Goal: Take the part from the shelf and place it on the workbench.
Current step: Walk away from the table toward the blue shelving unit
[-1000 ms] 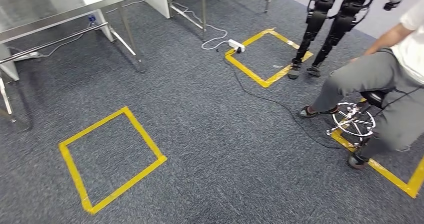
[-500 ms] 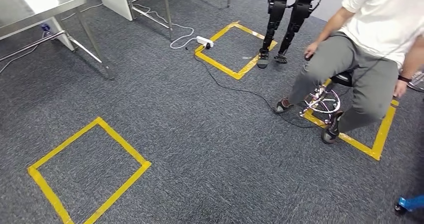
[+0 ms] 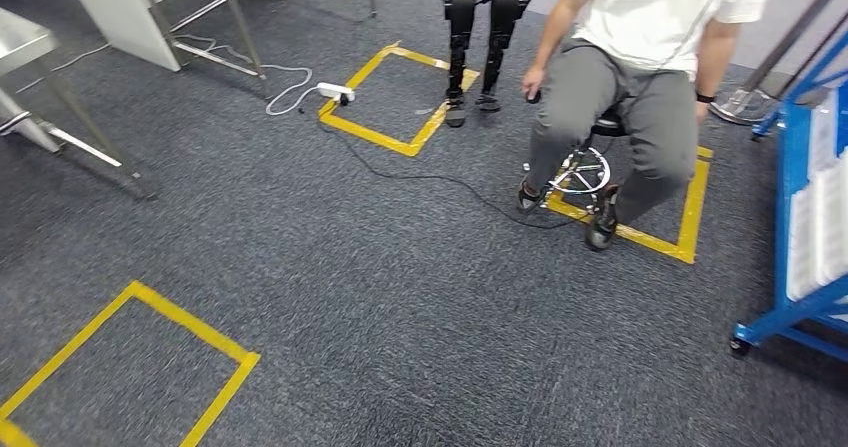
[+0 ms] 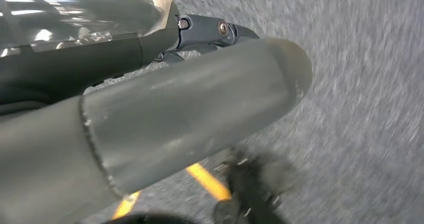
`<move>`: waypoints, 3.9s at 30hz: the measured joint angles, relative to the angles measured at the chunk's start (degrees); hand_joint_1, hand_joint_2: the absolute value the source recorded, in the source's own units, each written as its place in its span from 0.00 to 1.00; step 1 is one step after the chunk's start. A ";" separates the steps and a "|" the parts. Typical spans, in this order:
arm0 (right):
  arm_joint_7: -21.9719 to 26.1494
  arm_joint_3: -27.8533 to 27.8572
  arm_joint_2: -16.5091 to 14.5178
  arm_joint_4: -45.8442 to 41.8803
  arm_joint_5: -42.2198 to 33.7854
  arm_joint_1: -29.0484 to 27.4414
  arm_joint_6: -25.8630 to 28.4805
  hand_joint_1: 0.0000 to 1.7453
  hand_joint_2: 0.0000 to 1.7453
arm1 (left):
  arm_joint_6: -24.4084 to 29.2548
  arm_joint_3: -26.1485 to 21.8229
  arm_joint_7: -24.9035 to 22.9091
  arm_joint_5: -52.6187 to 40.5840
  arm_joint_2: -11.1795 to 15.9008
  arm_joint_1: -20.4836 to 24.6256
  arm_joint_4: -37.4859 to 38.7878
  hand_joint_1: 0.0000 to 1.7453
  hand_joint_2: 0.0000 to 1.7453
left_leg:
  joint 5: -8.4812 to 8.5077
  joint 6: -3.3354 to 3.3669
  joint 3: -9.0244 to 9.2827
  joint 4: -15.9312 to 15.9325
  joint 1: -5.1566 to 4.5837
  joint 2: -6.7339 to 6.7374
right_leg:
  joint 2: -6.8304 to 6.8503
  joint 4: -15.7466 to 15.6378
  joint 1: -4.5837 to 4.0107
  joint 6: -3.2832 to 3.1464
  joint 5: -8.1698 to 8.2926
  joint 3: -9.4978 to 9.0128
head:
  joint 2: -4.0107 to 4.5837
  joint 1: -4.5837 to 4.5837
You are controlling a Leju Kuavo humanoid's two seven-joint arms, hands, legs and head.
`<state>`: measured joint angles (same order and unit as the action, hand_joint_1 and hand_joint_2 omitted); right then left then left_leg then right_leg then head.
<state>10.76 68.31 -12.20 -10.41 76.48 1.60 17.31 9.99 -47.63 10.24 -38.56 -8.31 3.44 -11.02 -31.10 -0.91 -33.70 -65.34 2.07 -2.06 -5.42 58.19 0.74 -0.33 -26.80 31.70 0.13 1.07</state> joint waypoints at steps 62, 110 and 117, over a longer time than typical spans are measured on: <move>-3.91 1.21 7.95 -0.45 -1.73 4.25 -14.05 0.00 1.00 | -10.02 4.29 -1.77 -7.40 2.11 -0.03 -0.07 0.00 0.00 | 1.12 0.92 1.04 2.52 -0.56 -1.06 | -0.16 0.07 -0.29 0.00 0.44 0.58 | 0.00 -0.21; -4.68 -0.07 7.68 -0.49 -2.11 4.30 -13.97 0.00 1.00 | -9.91 4.31 -3.50 -9.72 1.75 -0.24 -0.09 0.00 0.00 | 1.98 1.67 4.46 8.21 -1.59 8.65 | 10.47 0.33 1.00 3.53 -0.50 0.80 | 0.00 -0.21; -4.66 -0.07 7.63 -0.54 -2.44 4.37 -13.88 0.00 1.00 | -9.90 4.31 -3.53 -9.84 1.72 0.22 -0.08 0.00 0.00 | -5.50 0.08 0.23 -3.01 -0.54 2.71 | 5.47 0.20 0.78 0.35 0.40 1.01 | 0.00 0.22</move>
<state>6.10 68.24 -4.56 -10.95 74.04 5.97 3.43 0.09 -43.32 6.71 -48.40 -6.59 3.66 -11.09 -36.60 -0.84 -33.47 -68.35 1.54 0.66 0.06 58.39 1.52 0.03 -26.40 32.71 0.13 1.28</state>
